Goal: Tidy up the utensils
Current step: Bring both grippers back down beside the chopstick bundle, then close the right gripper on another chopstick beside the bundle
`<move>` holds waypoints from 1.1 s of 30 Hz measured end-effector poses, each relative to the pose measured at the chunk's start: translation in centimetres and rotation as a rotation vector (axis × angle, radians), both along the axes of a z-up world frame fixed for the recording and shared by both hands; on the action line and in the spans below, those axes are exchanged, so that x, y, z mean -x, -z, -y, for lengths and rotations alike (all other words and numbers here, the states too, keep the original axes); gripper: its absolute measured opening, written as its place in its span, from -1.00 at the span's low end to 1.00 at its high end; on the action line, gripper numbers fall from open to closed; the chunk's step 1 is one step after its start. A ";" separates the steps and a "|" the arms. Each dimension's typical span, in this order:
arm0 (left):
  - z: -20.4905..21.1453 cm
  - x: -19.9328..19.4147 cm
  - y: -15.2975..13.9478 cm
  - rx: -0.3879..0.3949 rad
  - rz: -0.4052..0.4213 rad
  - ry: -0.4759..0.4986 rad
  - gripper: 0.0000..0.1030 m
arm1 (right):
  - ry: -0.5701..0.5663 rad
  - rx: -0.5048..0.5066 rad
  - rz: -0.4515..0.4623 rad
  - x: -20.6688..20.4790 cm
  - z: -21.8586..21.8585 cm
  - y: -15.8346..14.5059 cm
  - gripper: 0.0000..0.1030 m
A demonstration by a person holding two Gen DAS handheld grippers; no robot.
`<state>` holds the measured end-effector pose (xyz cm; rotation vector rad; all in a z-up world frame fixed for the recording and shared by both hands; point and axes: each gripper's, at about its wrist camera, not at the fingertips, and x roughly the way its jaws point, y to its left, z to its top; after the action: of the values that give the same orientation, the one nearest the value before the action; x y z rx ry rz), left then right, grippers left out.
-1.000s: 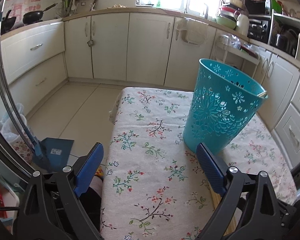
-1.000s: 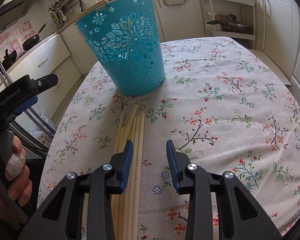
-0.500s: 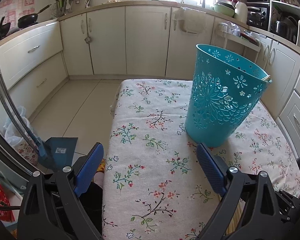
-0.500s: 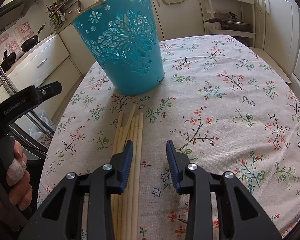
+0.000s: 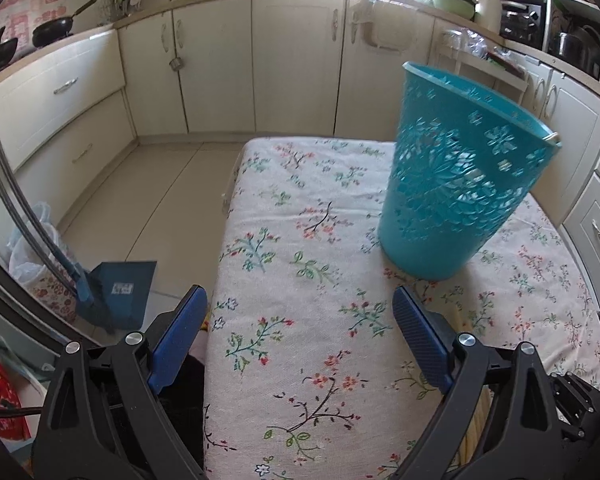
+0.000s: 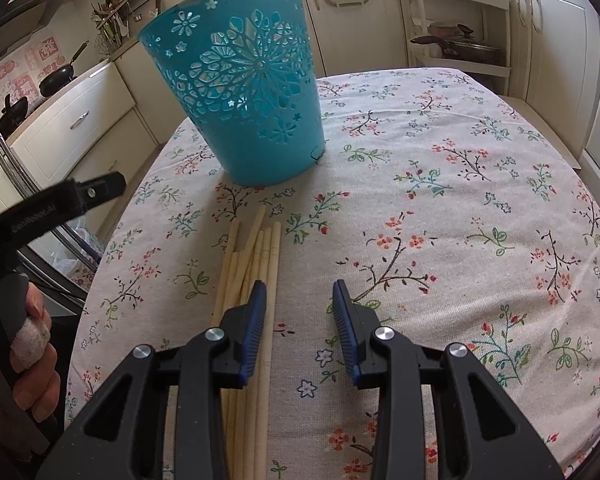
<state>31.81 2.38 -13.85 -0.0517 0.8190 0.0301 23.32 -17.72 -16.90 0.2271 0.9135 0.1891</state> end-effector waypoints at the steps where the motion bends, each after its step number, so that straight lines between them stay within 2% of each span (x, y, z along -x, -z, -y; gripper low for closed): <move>1: -0.1 -0.1 0.2 0.002 -0.007 -0.004 0.74 | -0.001 0.002 0.001 0.0 0.0 0.0 -0.33; 8: 0.1 -0.4 1.0 -0.010 -0.036 -0.004 0.74 | -0.009 0.013 -0.004 -0.5 -0.2 0.1 -0.36; 13: 0.5 -0.6 1.4 -0.019 -0.054 0.014 0.74 | -0.029 0.069 0.006 -0.6 -0.9 0.1 -0.39; 16: 1.0 -0.6 1.9 -0.018 -0.077 0.044 0.74 | -0.050 0.091 0.009 -0.6 -1.1 -0.1 -0.51; 19: 2.0 -0.7 2.5 -0.015 -0.108 0.099 0.74 | -0.076 0.167 -0.003 -0.6 -1.6 -0.1 -0.81; 22: 3.4 -0.4 3.2 -0.020 -0.135 0.161 0.74 | -0.095 0.177 -0.009 -0.3 -1.1 -0.1 -0.83; 25: 4.8 -0.1 3.8 -0.035 -0.152 0.200 0.74 | -0.084 0.141 -0.021 -0.1 -0.2 0.0 -0.83; 29: 5.3 0.1 4.3 -0.041 -0.168 0.183 0.74 | -0.079 -0.006 -0.012 0.0 0.7 -0.4 -0.74; 33: 4.5 0.0 4.3 -0.017 -0.170 0.143 0.74 | -0.094 -0.004 -0.004 -0.5 0.0 -0.5 -0.74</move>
<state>31.85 -2.14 -18.14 0.0258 0.9908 -0.0948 23.79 -17.71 -16.39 0.1883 0.9290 0.2776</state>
